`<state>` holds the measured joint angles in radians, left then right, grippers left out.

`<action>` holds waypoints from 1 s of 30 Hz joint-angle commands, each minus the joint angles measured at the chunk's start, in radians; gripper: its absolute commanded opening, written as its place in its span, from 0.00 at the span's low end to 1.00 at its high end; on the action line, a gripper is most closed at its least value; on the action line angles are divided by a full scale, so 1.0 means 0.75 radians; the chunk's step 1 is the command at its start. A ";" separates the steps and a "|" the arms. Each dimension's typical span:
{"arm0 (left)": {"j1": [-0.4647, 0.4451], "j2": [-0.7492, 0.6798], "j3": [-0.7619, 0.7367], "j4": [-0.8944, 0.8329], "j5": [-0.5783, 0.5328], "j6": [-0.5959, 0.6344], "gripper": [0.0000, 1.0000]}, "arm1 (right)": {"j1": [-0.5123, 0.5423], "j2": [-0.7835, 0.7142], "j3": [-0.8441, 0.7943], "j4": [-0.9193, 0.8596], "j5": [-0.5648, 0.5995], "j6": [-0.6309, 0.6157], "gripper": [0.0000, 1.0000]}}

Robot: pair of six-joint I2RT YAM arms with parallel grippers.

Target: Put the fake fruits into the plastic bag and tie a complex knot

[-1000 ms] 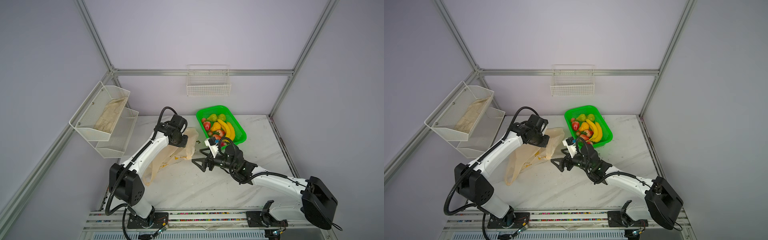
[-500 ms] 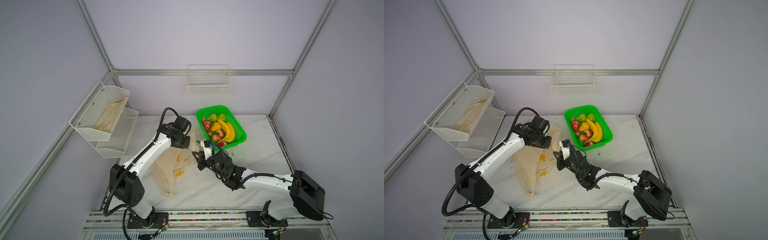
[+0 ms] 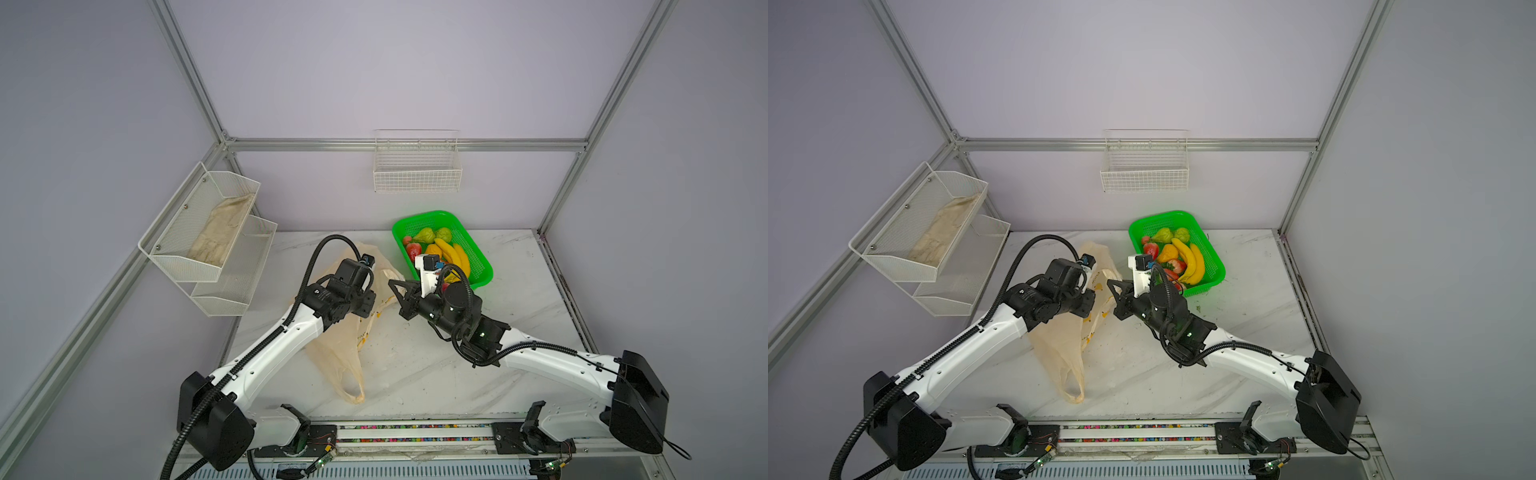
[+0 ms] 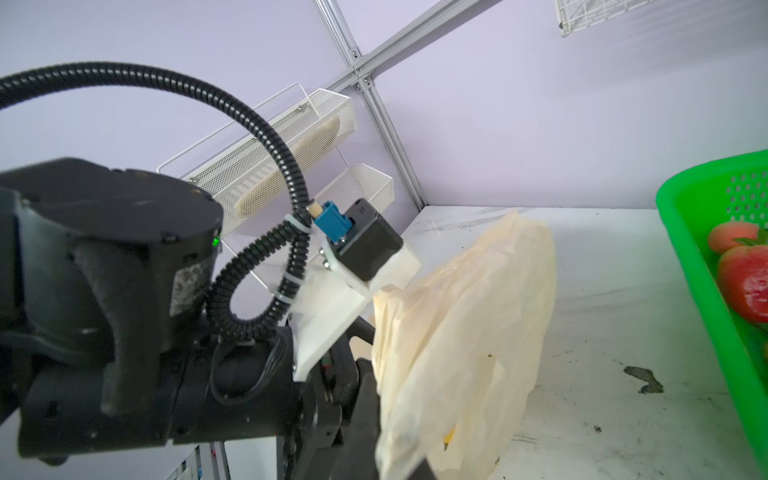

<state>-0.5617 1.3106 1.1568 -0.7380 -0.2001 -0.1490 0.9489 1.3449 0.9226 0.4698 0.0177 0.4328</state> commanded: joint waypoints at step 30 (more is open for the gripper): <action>0.274 -0.040 0.125 -0.009 0.271 -0.460 0.00 | -0.349 0.109 0.461 -0.761 -0.311 -0.483 0.97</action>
<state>-0.3664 1.2659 1.1610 -0.7647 -0.0460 -0.4408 0.6857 1.5955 1.2900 -0.0525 -0.1471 0.1238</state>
